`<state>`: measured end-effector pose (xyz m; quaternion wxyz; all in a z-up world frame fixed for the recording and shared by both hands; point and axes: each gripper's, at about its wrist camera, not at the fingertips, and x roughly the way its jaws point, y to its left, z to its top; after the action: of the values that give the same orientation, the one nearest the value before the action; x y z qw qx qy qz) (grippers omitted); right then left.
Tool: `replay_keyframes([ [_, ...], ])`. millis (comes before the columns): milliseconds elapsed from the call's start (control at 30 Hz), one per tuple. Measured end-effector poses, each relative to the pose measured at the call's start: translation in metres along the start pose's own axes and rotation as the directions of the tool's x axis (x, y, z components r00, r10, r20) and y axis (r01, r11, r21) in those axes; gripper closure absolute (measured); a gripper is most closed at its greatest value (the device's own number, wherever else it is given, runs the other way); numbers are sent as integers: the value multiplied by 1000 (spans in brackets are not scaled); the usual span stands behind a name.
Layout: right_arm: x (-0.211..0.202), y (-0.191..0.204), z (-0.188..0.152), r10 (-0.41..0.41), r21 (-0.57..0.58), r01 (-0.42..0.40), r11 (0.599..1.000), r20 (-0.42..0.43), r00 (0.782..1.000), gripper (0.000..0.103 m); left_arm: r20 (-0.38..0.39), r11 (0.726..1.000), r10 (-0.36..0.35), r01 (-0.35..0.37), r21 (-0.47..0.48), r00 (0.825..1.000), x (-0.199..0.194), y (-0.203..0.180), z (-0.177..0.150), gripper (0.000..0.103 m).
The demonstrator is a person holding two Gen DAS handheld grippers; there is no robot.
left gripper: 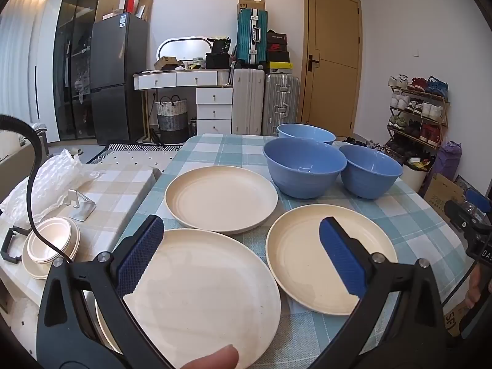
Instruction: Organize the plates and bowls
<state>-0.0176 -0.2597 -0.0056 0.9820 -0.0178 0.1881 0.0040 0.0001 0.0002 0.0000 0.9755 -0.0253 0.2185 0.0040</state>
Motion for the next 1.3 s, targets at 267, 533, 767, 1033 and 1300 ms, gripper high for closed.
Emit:
replay_keyframes([
  [267, -2, 0, -3, -2, -6, 2, 1000, -1, 1000, 0, 1, 1000, -7, 7, -5, 1000, 0, 0, 0, 2],
  [533, 0, 3, 2, -4, -12, 3, 1000, -20, 1000, 0, 2, 1000, -4, 4, -4, 1000, 0, 0, 0, 2],
  [767, -1, 3, 3, -4, -15, 4, 1000, -14, 1000, 0, 1, 1000, -5, 5, -4, 1000, 0, 0, 0, 2],
  [1033, -2, 3, 3, -5, -19, 5, 1000, -14, 1000, 0, -1, 1000, -4, 4, -3, 1000, 0, 0, 0, 2],
  [1300, -2, 4, 2, -6, -20, 6, 1000, -13, 1000, 0, -2, 1000, -3, 3, -2, 1000, 0, 0, 0, 2],
])
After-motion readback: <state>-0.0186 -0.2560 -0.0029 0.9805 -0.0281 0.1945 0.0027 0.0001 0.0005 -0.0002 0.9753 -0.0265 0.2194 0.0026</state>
